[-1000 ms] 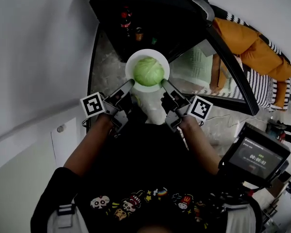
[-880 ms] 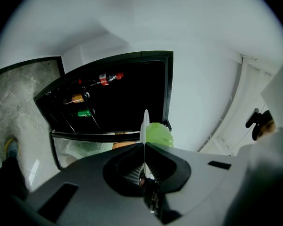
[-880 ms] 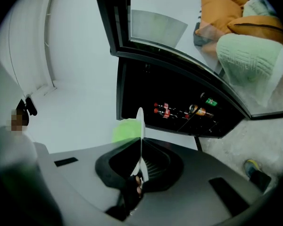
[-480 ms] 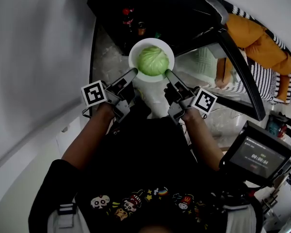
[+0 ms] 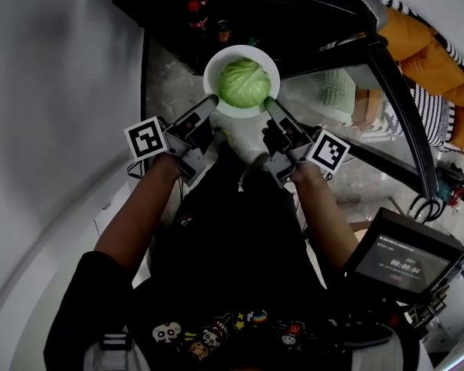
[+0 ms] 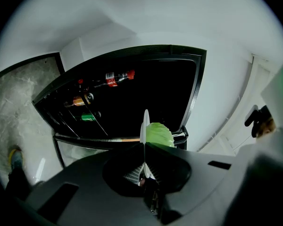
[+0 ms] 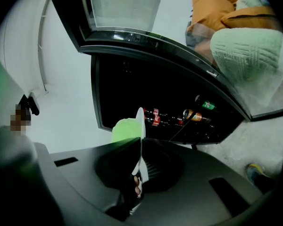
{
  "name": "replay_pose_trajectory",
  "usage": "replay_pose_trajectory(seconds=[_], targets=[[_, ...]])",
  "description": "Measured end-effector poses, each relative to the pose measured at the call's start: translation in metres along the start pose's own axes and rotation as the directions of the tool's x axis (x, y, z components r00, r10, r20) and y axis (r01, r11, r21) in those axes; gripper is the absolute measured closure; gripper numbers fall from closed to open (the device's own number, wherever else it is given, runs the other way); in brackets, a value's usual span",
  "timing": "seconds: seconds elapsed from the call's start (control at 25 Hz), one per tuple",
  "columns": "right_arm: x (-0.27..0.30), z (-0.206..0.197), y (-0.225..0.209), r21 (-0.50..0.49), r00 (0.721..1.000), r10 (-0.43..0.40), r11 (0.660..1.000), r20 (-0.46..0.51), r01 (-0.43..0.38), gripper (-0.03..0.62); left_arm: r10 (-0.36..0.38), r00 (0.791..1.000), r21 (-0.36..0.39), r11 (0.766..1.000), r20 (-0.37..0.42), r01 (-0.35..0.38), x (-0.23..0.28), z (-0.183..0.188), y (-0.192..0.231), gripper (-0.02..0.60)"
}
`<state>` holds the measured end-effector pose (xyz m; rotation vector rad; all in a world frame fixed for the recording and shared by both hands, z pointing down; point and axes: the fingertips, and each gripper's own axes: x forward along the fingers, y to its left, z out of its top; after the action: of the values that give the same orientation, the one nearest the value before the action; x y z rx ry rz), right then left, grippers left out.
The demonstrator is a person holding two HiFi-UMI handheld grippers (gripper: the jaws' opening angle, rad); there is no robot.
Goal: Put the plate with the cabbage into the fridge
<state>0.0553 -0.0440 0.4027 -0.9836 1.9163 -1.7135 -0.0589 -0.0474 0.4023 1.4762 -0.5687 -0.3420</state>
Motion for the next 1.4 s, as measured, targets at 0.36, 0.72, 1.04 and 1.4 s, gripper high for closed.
replay_pose_trajectory(seconds=[0.36,0.72,1.04,1.4], targets=[[0.000,-0.001,0.009,-0.027,0.999,0.034,0.999,0.015,-0.034,0.579,-0.059,0.997,0.032,0.998,0.043,0.058,-0.003,-0.002,-0.008,0.571],[0.002,0.005,0.004,-0.057,1.000,0.022,0.998,-0.005,-0.022,0.579,-0.028,0.995,0.046,0.999,0.095,0.023,-0.002,0.000,-0.005,0.571],[-0.001,0.001,0.008,-0.049,0.999,0.025,0.999,0.042,-0.023,0.579,-0.021,0.996,0.069,0.998,0.086,0.015,-0.006,-0.001,-0.008,0.571],[-0.002,0.005,0.009,-0.026,0.995,0.004,1.000,0.098,-0.001,0.579,-0.015,0.994,0.072,0.997,0.109,0.008,-0.003,0.002,-0.014,0.571]])
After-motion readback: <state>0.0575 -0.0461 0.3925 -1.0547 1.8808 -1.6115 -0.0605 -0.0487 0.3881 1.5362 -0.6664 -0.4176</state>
